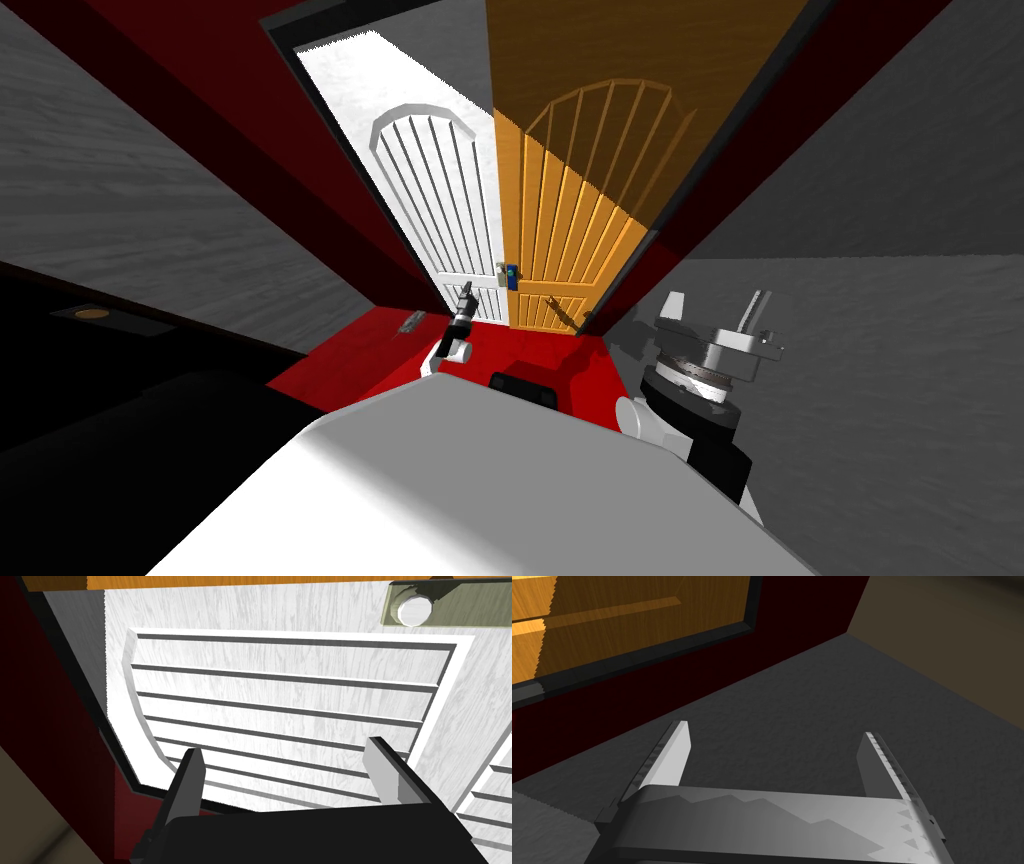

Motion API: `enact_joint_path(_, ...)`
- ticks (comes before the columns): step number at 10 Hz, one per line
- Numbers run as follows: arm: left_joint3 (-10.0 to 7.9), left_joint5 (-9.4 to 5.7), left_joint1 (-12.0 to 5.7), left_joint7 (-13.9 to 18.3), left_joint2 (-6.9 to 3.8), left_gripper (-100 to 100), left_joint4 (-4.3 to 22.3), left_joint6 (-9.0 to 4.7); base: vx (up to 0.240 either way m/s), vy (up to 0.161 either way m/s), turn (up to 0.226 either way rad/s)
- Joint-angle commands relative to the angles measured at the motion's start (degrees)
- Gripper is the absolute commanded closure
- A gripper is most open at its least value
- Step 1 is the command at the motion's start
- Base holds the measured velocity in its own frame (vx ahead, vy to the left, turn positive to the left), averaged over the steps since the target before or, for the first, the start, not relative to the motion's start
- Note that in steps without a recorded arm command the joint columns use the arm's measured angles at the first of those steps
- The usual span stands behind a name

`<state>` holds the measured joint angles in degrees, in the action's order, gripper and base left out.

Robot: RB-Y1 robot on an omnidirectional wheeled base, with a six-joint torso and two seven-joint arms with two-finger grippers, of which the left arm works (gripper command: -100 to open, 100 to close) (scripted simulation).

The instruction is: Pull the door open

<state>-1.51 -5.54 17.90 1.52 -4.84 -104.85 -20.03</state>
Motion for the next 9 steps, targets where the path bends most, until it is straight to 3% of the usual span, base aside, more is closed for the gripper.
enact_joint_path(1,-0.29,0.08,-1.28,-0.02,-0.14,-100,2.63,0.49,0.099,0.015,-0.023)
enact_joint_path(9,-1.31,0.38,-5.44,0.14,-0.79,-100,12.94,2.16,0.099,0.017,-0.023)
